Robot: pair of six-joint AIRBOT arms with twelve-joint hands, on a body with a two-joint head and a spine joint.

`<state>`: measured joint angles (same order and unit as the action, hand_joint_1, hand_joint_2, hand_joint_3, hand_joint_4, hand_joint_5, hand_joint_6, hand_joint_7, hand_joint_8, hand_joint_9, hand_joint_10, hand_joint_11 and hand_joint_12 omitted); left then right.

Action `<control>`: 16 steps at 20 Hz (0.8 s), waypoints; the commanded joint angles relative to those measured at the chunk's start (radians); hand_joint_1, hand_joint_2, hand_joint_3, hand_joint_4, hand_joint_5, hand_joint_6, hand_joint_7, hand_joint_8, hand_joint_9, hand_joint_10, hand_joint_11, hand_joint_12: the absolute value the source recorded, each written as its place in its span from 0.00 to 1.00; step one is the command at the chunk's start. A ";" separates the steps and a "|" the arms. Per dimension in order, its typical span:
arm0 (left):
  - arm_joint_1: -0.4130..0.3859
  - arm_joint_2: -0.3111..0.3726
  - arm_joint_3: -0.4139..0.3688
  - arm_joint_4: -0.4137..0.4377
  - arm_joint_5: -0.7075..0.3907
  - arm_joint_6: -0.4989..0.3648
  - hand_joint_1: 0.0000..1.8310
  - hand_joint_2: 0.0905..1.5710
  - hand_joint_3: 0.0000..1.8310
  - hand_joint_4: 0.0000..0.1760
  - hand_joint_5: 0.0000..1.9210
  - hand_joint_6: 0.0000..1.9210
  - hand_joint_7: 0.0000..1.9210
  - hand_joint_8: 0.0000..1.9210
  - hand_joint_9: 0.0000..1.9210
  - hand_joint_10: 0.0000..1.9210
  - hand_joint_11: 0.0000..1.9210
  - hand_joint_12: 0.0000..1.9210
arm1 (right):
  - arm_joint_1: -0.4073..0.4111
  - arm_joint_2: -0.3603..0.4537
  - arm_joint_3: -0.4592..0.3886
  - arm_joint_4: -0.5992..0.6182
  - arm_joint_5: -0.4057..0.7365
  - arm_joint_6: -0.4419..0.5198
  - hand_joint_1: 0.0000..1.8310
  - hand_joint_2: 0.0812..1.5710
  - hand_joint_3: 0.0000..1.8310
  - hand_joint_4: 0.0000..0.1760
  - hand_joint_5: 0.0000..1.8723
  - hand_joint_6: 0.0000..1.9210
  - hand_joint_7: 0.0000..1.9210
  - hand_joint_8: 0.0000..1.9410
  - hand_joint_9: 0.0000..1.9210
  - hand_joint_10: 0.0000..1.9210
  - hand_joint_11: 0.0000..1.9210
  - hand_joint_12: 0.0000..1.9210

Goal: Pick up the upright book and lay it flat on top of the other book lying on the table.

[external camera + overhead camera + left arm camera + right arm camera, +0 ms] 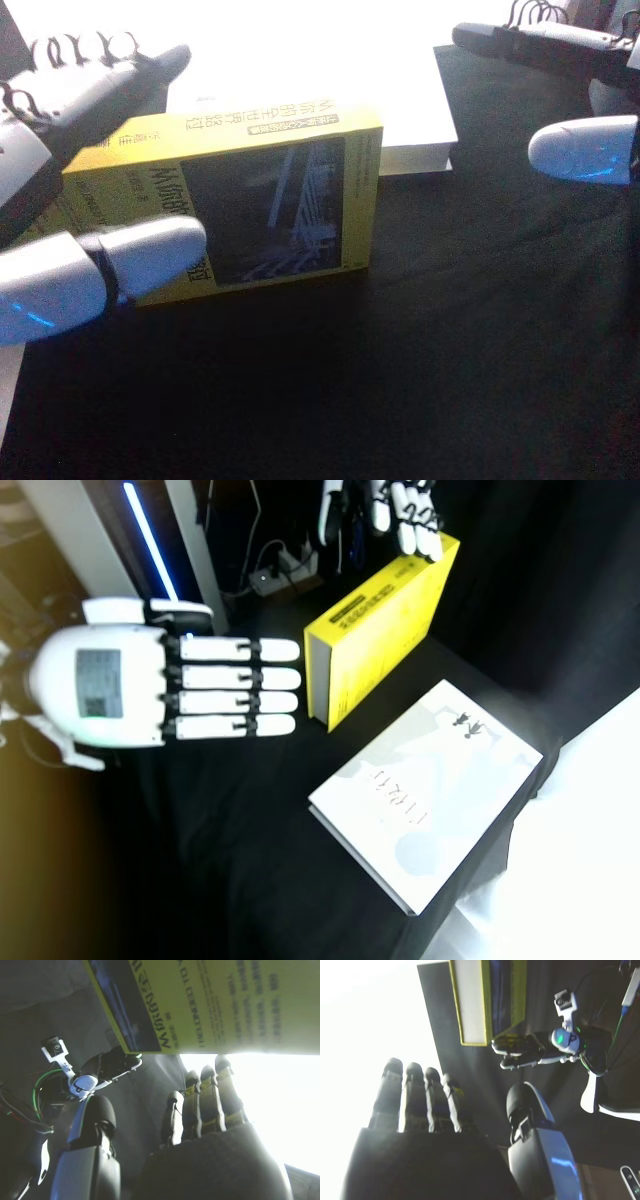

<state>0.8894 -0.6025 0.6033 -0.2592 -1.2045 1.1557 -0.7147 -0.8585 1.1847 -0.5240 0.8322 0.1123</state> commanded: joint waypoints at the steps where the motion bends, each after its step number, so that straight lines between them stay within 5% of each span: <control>1: -0.009 0.007 0.001 0.014 -0.147 -0.003 0.07 0.79 0.01 0.37 0.00 0.00 0.00 0.00 0.00 0.00 0.00 0.00 | 0.010 -0.002 0.005 0.053 0.104 0.007 0.13 0.84 0.01 0.02 0.00 0.00 0.00 0.00 0.00 0.00 0.00 0.00; 3: -0.009 0.012 -0.001 0.013 -0.167 -0.003 0.12 0.78 0.00 0.41 0.00 0.00 0.00 0.00 0.00 0.00 0.00 0.00 | 0.010 -0.002 0.008 0.056 0.104 0.007 0.09 0.85 0.01 0.03 0.00 0.00 0.00 0.00 0.00 0.00 0.00 0.00; 7: -0.016 0.006 0.000 -0.071 -0.150 -0.003 0.26 0.73 0.00 0.96 0.00 0.00 0.00 0.00 0.00 0.00 0.00 0.00 | 0.010 -0.008 0.010 0.057 0.104 0.007 0.11 0.86 0.00 0.00 0.00 0.00 0.00 0.00 0.00 0.00 0.00 0.00; 8: -0.018 0.002 0.010 -0.097 -0.137 -0.003 0.26 0.71 0.00 0.99 0.00 0.00 0.00 0.00 0.00 0.00 0.00 0.00 | 0.010 -0.008 0.009 0.057 0.104 0.007 0.13 0.86 0.00 0.00 0.00 0.00 0.00 0.00 0.00 0.00 0.00 0.00; 11: -0.027 -0.016 0.051 -0.197 -0.080 -0.003 0.29 0.68 0.00 0.78 0.00 0.00 0.00 0.00 0.00 0.00 0.00 0.00 | 0.010 -0.010 0.009 0.058 0.104 0.007 0.08 0.86 0.00 0.00 0.00 0.00 0.00 0.00 0.00 0.00 0.00 0.00; 14: -0.043 -0.043 0.089 -0.257 -0.029 -0.003 0.33 0.67 0.00 0.36 0.00 0.00 0.00 0.00 0.00 0.00 0.00 0.00 | 0.010 -0.011 0.007 0.058 0.104 0.007 0.05 0.87 0.00 0.00 0.00 0.00 0.00 0.00 0.00 0.00 0.00 0.00; 15: -0.048 -0.053 0.099 -0.268 -0.012 -0.003 0.35 0.67 0.00 0.46 0.02 0.01 0.00 0.00 0.00 0.00 0.00 0.00 | 0.010 -0.011 0.006 0.059 0.104 0.008 0.05 0.86 0.00 0.00 0.00 0.00 0.00 0.00 0.00 0.00 0.00 0.00; 16: -0.052 -0.061 0.103 -0.270 0.003 -0.003 0.35 0.66 0.00 0.49 0.06 0.01 0.05 0.01 0.03 0.01 0.00 0.16 | 0.010 -0.011 0.005 0.059 0.104 0.008 0.04 0.87 0.00 0.00 0.00 0.00 0.00 0.00 0.00 0.00 0.00 0.00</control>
<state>0.8482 -0.6685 0.7040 -0.5526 -1.0973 1.1564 -0.7147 -0.8669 1.1908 -0.5194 0.8322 0.1123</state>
